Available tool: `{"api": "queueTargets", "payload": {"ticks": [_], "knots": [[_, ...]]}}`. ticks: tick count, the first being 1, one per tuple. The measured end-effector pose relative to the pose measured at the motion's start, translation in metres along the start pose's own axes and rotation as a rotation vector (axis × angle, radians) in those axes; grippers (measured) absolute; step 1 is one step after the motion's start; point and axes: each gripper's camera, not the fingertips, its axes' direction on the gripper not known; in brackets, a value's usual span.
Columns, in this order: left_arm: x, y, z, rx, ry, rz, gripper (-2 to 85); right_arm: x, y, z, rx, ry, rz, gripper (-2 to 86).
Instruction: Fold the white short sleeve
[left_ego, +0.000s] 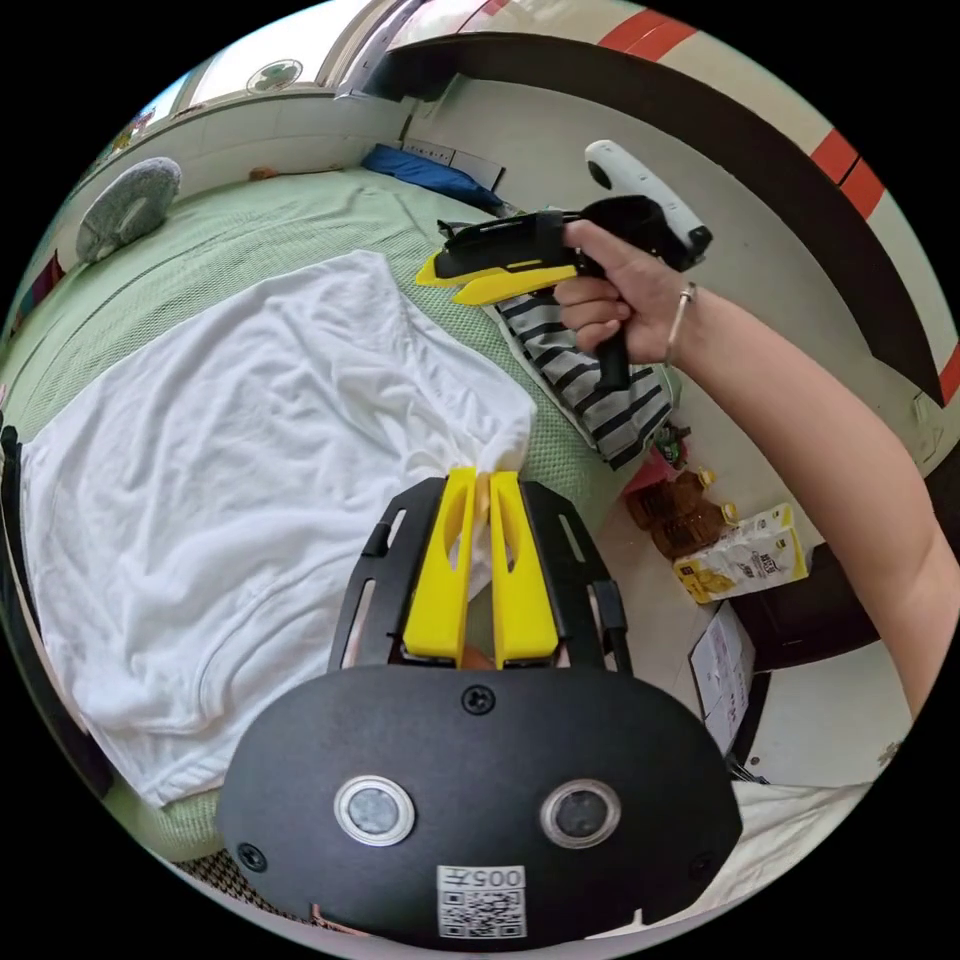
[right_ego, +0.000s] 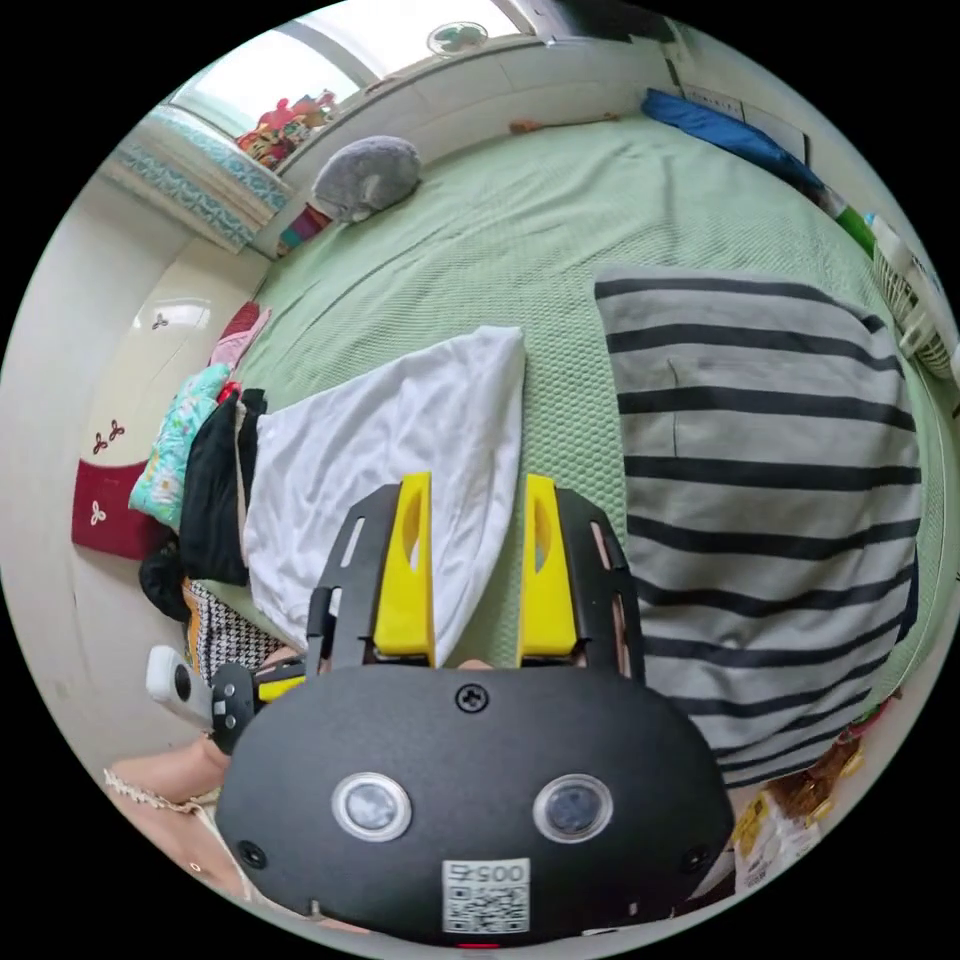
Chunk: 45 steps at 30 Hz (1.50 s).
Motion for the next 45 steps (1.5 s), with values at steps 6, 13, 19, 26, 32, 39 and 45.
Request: {"api": "queueTargets", "payload": {"ticks": [6, 13, 19, 26, 32, 39, 45], "knots": [[-0.029, 0.01, -0.017, 0.008, 0.061, 0.012, 3.3, 0.001, -0.038, 0.031, -0.037, -0.057, 0.039, 11.7], [-0.047, 0.017, -0.032, 0.003, 0.072, 0.002, 3.0, -0.012, -0.056, 0.043, -0.023, -0.029, 0.059, 3.1], [-0.037, 0.015, -0.061, 0.021, 0.054, 0.004, 3.0, -0.029, -0.053, 0.01, 0.027, 0.079, 0.061, -1.1], [-0.004, 0.005, -0.088, 0.044, 0.179, 0.047, 2.9, -0.027, -0.029, -0.045, 0.064, 0.276, 0.146, -1.2], [-0.009, 0.016, -0.13, 0.08, 0.227, 0.037, 2.8, -0.046, -0.008, -0.069, 0.083, 0.298, 0.231, -1.2], [-0.082, 0.061, -0.202, 0.148, 0.142, -0.096, 2.7, -0.175, -0.022, -0.047, 0.123, 0.295, 0.089, -1.1], [-0.164, 0.111, -0.255, 0.193, -0.016, -0.276, 3.3, -0.312, -0.052, 0.038, 0.079, 0.263, -0.095, -0.2]]}}
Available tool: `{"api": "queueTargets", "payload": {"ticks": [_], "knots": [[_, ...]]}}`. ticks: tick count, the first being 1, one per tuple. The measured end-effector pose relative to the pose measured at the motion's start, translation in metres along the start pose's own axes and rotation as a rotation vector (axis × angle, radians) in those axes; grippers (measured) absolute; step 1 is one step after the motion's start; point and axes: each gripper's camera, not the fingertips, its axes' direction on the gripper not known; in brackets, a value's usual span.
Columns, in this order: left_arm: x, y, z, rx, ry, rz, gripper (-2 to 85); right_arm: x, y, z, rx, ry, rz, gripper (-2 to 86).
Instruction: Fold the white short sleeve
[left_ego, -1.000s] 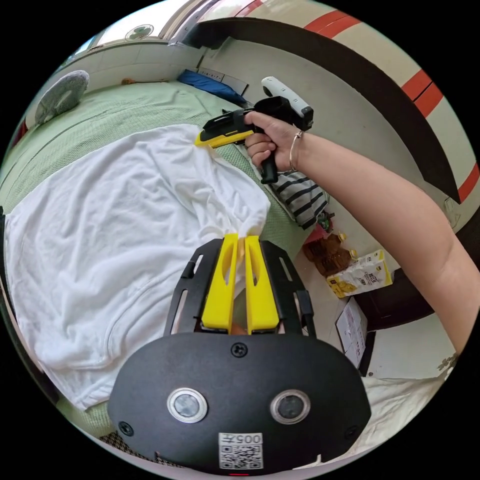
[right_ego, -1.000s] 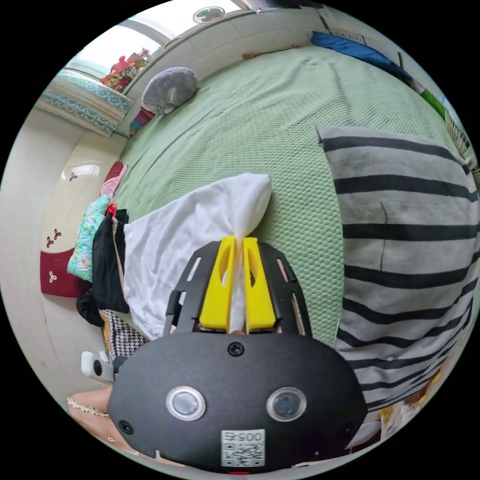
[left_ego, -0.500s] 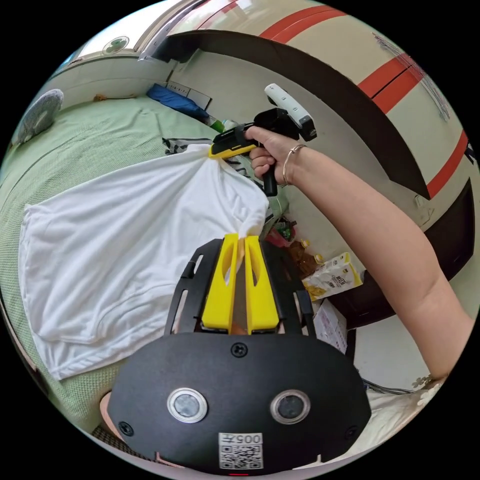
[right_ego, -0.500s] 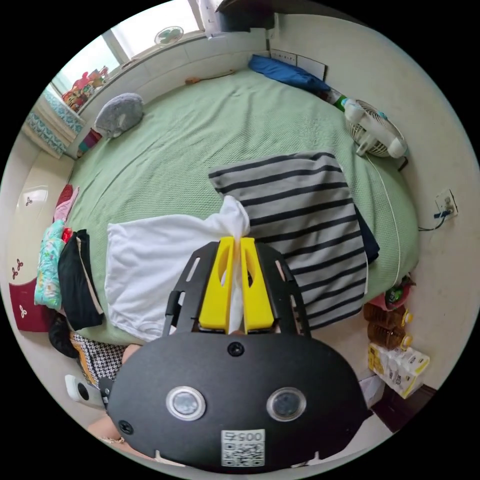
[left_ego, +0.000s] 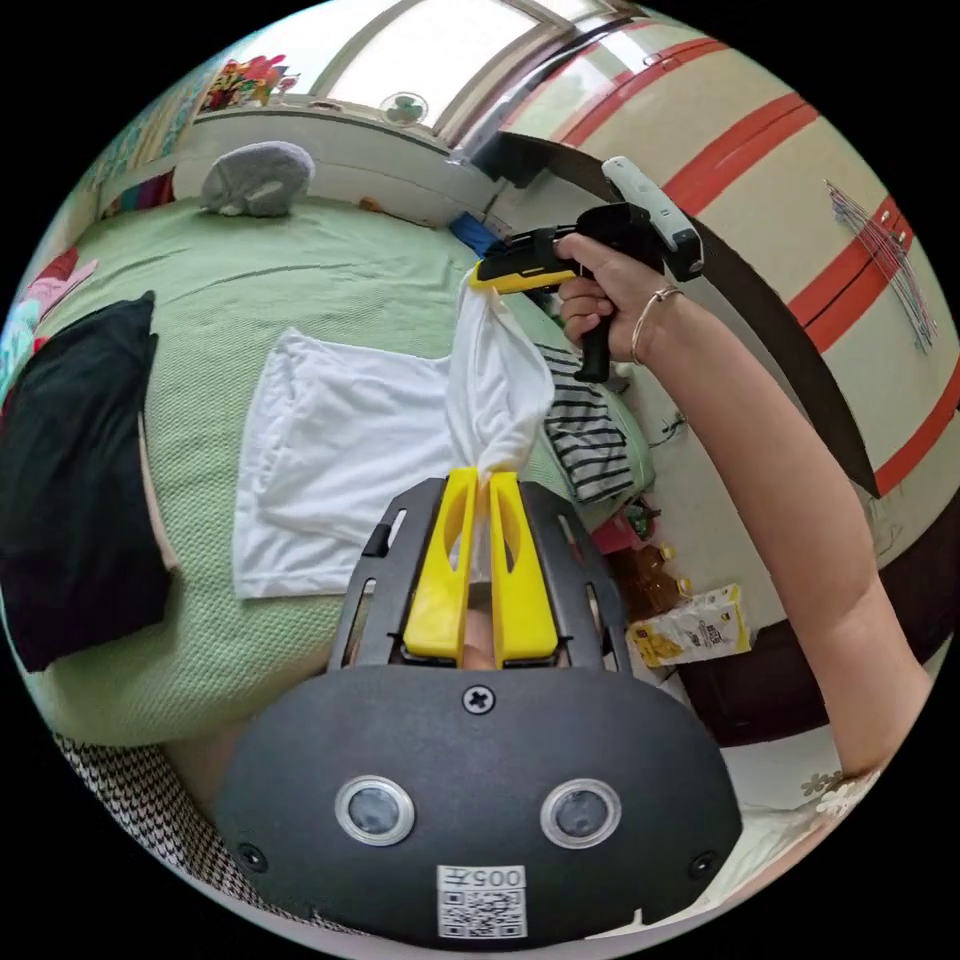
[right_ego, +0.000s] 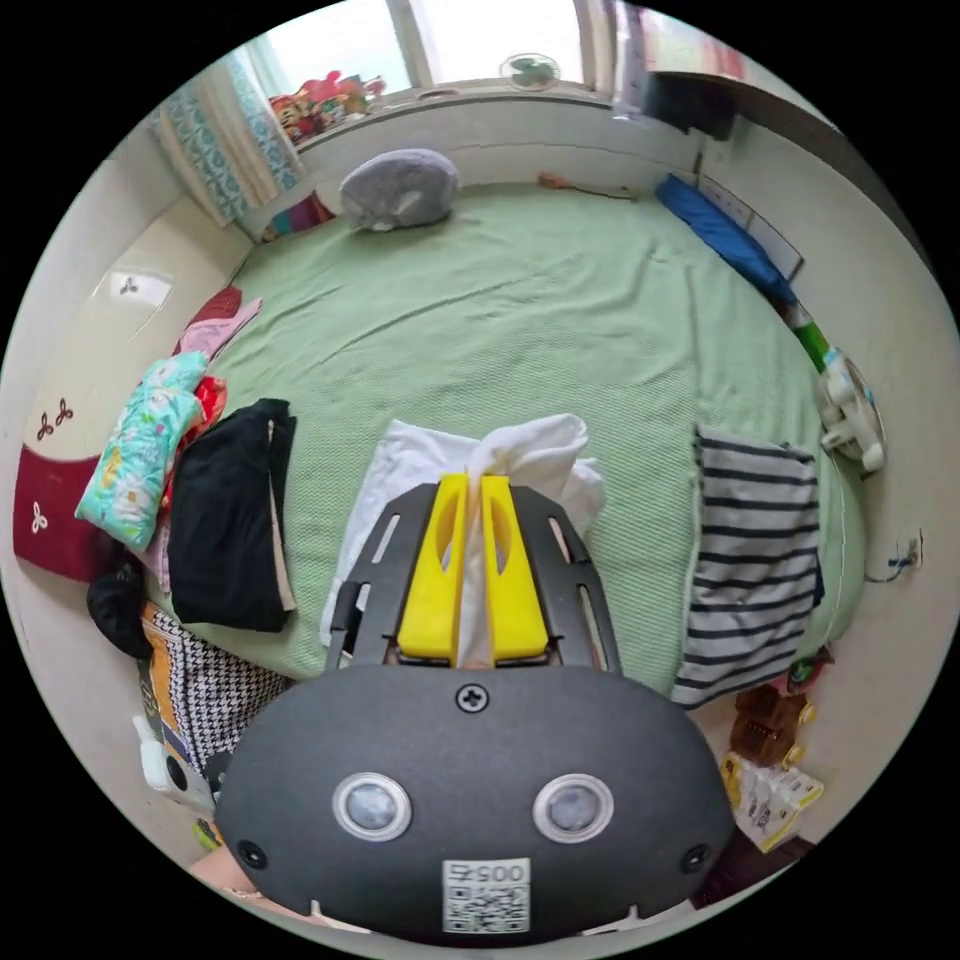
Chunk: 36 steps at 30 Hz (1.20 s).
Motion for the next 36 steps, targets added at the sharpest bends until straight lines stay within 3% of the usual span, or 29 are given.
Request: {"api": "queueTargets", "payload": {"ticks": [6, 11, 21, 26, 30, 34, 36], "knots": [[-0.1, 0.032, -0.012, -0.079, -0.26, -0.201, 7.7, -0.109, 0.001, 0.077, 0.017, -0.156, -0.132, 9.5], [-0.147, 0.063, -0.007, -0.116, -0.3, -0.272, 8.3, -0.128, 0.036, 0.093, 0.023, -0.078, -0.298, 9.1], [-0.119, 0.023, 0.051, -0.146, -0.385, -0.11, 9.0, -0.081, 0.214, 0.116, -0.12, 0.047, -0.445, 9.2], [-0.116, 0.014, 0.105, -0.249, -0.458, -0.097, 9.0, -0.065, 0.248, 0.156, -0.213, 0.116, -0.367, 8.2], [-0.097, 0.015, 0.123, -0.267, -0.574, 0.003, 8.8, -0.047, 0.257, 0.158, -0.209, 0.059, -0.287, 7.5], [-0.106, 0.008, 0.127, -0.301, -0.504, -0.073, 8.0, -0.044, 0.264, 0.156, -0.239, 0.09, -0.289, 9.4], [-0.107, -0.001, 0.128, -0.361, -0.472, -0.09, 4.7, -0.05, 0.269, 0.138, -0.134, 0.069, -0.313, 10.5]]}}
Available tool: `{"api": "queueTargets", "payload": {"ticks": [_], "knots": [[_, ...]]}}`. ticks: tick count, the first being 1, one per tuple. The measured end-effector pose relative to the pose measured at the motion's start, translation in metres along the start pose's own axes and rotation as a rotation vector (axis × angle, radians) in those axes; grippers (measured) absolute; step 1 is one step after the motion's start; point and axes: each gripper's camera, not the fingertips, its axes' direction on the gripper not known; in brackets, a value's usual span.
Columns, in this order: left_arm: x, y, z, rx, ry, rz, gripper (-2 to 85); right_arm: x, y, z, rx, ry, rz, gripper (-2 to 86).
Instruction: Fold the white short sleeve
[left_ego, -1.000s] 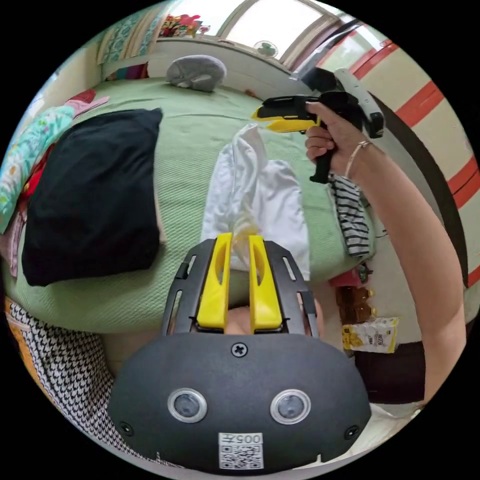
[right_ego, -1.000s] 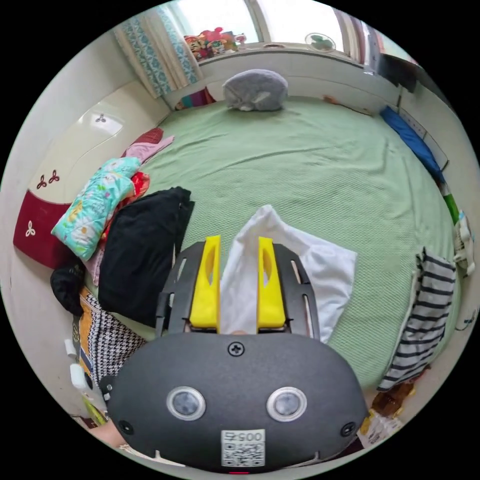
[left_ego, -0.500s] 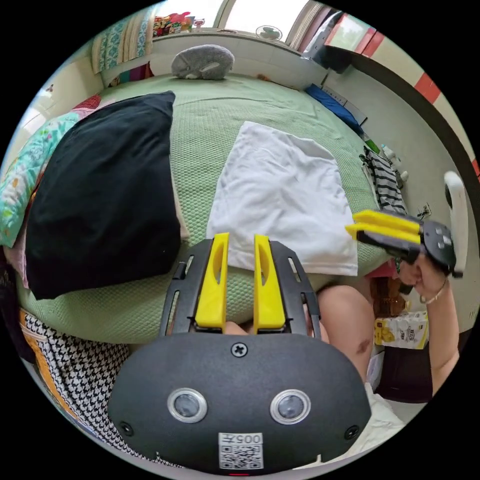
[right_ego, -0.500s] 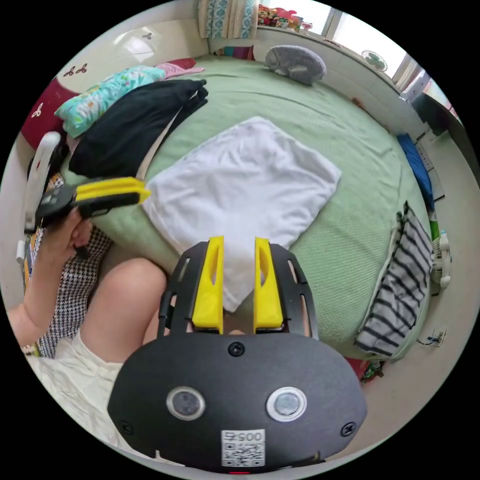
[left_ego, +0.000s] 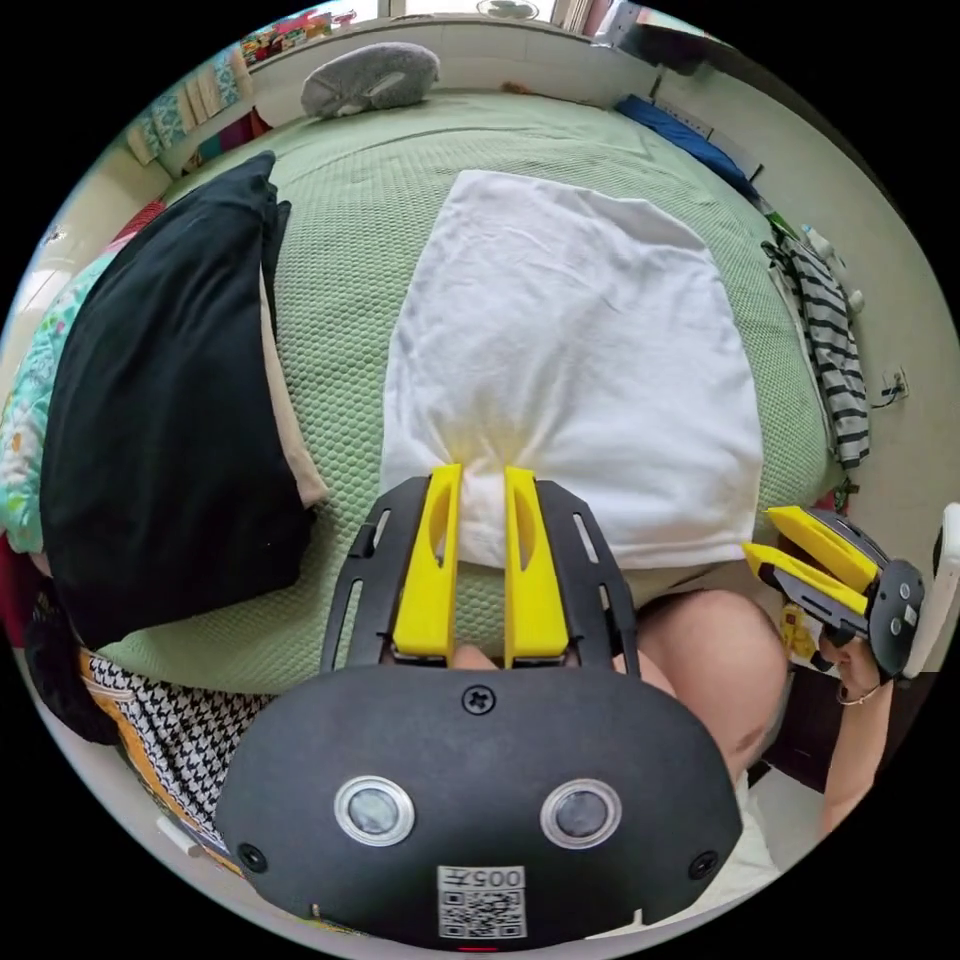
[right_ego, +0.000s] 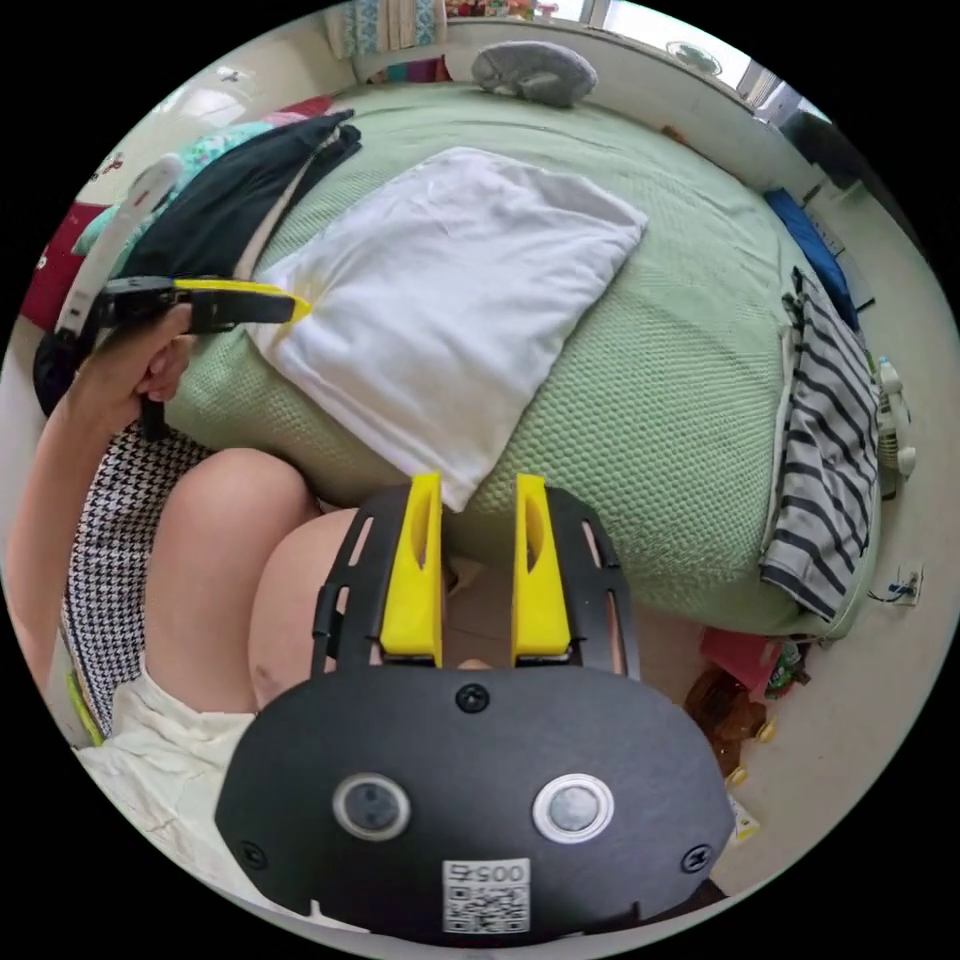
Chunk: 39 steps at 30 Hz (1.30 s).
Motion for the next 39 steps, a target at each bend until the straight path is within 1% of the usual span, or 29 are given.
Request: {"api": "queueTargets", "payload": {"ticks": [2, 4, 5, 8, 9, 10, 12, 14, 18, 20, 22, 25, 27, 28, 30, 33, 37, 39], "knots": [[0.001, 0.0, -0.009, 0.003, 0.012, -0.018, 2.5, -0.004, 0.0, -0.011, 0.071, -0.015, 0.006, 10.5], [0.004, 0.005, -0.02, 0.056, 0.018, -0.017, 1.6, -0.007, -0.005, -0.013, 0.086, 0.013, 0.016, 10.3], [0.007, 0.007, -0.023, 0.073, 0.001, -0.003, 1.2, -0.007, -0.01, -0.008, 0.073, 0.033, 0.032, 9.9], [0.014, 0.008, -0.012, 0.013, -0.071, 0.013, 0.4, -0.007, -0.02, 0.013, 0.017, 0.05, 0.043, 9.0], [0.016, 0.008, -0.004, -0.003, -0.076, 0.016, 0.2, -0.006, -0.021, 0.023, -0.026, 0.058, 0.051, 9.0], [0.016, 0.009, 0.0, -0.012, -0.072, 0.018, 0.1, -0.006, -0.02, 0.025, -0.026, 0.057, 0.054, 9.0], [0.019, 0.01, 0.018, -0.046, -0.059, 0.017, -0.2, -0.002, -0.014, 0.023, -0.006, 0.044, 0.06, 9.0], [0.023, 0.015, 0.02, -0.004, -0.065, 0.02, -0.3, 0.001, -0.01, 0.021, -0.023, 0.034, 0.052, 9.1], [0.038, 0.012, 0.02, -0.026, -0.148, 0.074, -0.2, 0.007, -0.004, 0.013, -0.091, 0.007, 0.024, 9.4], [0.04, 0.014, 0.013, -0.031, -0.156, 0.089, -0.1, 0.008, 0.003, 0.005, -0.109, -0.013, -0.011, 10.1], [0.036, 0.024, 0.002, 0.0, -0.142, 0.088, 0.0, 0.011, 0.014, -0.007, -0.072, -0.01, -0.048, 10.6], [0.022, 0.043, -0.021, 0.1, -0.148, 0.055, 0.5, 0.031, 0.025, -0.029, 0.005, -0.013, -0.063, 11.2], [0.007, 0.048, -0.036, 0.171, -0.111, -0.004, 1.6, 0.06, 0.018, -0.046, 0.089, -0.014, -0.014, 11.7], [0.004, 0.047, -0.038, 0.178, -0.092, -0.015, 1.9, 0.069, 0.014, -0.049, 0.111, -0.018, 0.006, 11.8], [-0.004, 0.033, -0.033, 0.159, -0.032, -0.025, 7.0, 0.101, -0.012, -0.055, 0.184, -0.057, 0.079, 12.0], [-0.002, 0.008, -0.011, 0.07, 0.019, -0.044, 14.0, 0.134, -0.056, -0.046, 0.18, -0.103, 0.142, 13.1], [0.009, -0.008, 0.009, 0.048, 0.045, -0.039, 16.7, 0.163, -0.101, -0.034, 0.179, -0.131, 0.197, 13.3], [0.014, -0.015, 0.022, 0.019, 0.038, -0.045, 16.9, 0.178, -0.122, -0.029, 0.193, -0.183, 0.228, 13.2]]}}
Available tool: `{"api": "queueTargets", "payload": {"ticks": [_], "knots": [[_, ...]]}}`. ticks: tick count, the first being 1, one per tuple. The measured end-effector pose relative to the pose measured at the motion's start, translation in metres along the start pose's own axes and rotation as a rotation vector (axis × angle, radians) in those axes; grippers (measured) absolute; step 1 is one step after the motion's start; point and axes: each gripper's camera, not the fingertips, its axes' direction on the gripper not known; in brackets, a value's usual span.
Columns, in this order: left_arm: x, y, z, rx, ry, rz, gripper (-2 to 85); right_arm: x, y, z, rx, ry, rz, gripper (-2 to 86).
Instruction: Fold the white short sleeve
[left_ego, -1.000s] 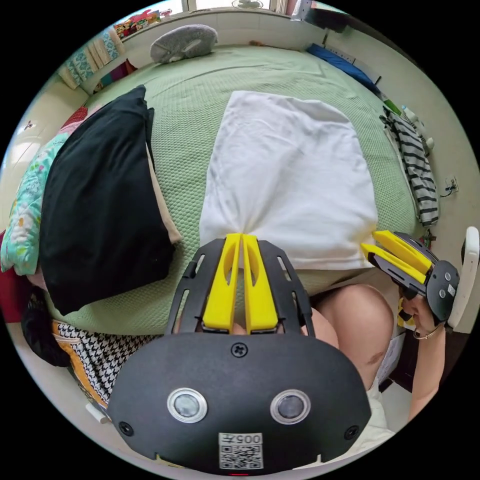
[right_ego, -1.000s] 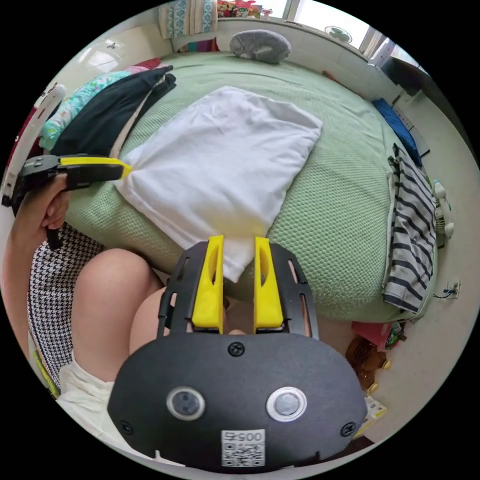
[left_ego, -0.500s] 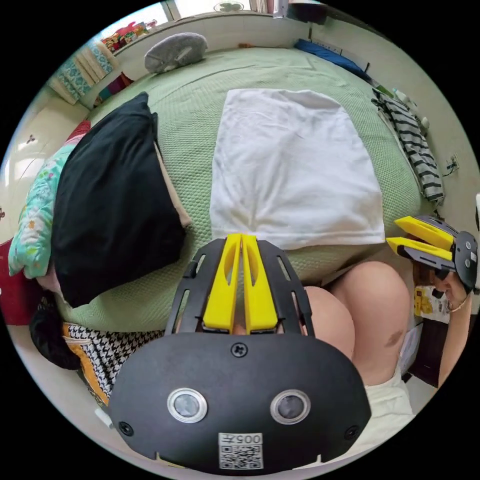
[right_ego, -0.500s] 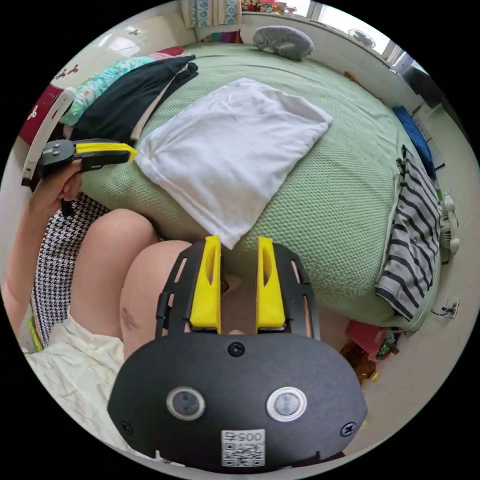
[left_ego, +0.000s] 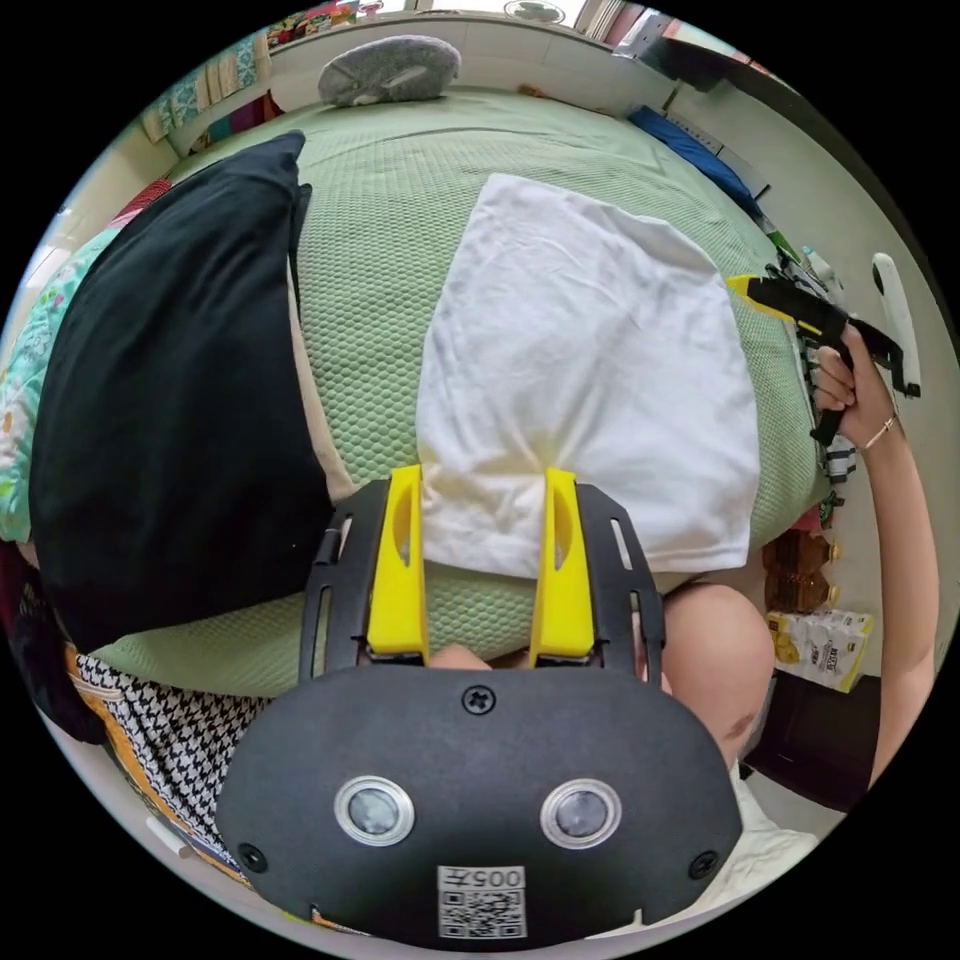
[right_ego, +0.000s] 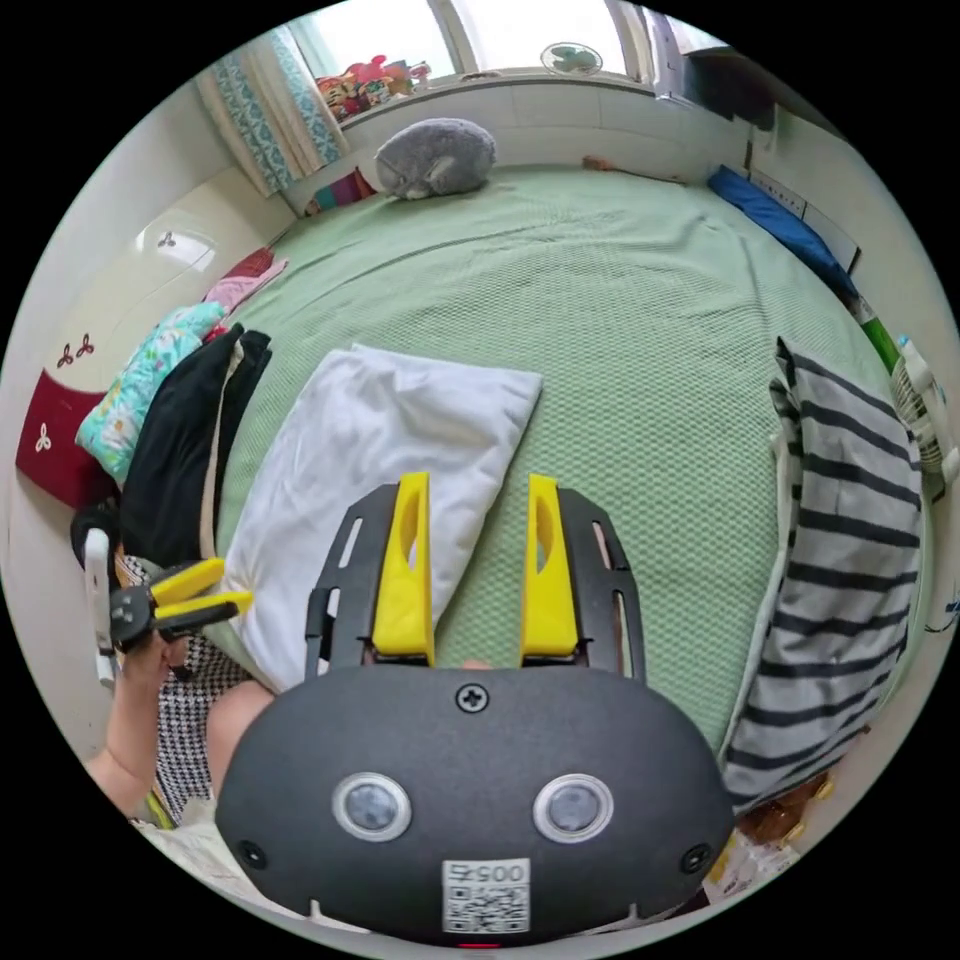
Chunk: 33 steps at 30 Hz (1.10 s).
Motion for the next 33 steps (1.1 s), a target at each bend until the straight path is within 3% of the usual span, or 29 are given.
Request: {"api": "queueTargets", "payload": {"ticks": [5, 7, 9, 13, 17, 33], "knots": [[0.008, -0.006, 0.001, -0.018, -0.02, -0.005, 15.4, 0.005, -0.022, 0.026, -0.084, 0.063, 0.009, 11.1], [0.011, -0.009, 0.0, -0.023, -0.012, 0.0, 12.8, -0.004, -0.02, 0.025, -0.048, 0.097, -0.052, 4.6], [0.015, -0.011, -0.001, -0.019, 0.043, -0.006, 7.4, -0.012, -0.014, 0.023, -0.032, 0.028, -0.075, 0.0], [0.026, -0.01, -0.005, -0.006, 0.058, -0.015, 5.0, -0.009, -0.006, 0.007, -0.014, -0.005, -0.024, -1.0], [0.052, -0.001, -0.03, 0.037, 0.089, 0.024, 4.6, -0.009, 0.0, -0.039, 0.033, -0.029, -0.014, -1.1], [0.212, 0.028, -0.121, 0.169, 0.26, 0.255, 4.5, -0.024, 0.034, -0.221, 0.159, 0.234, -0.075, -1.1]]}}
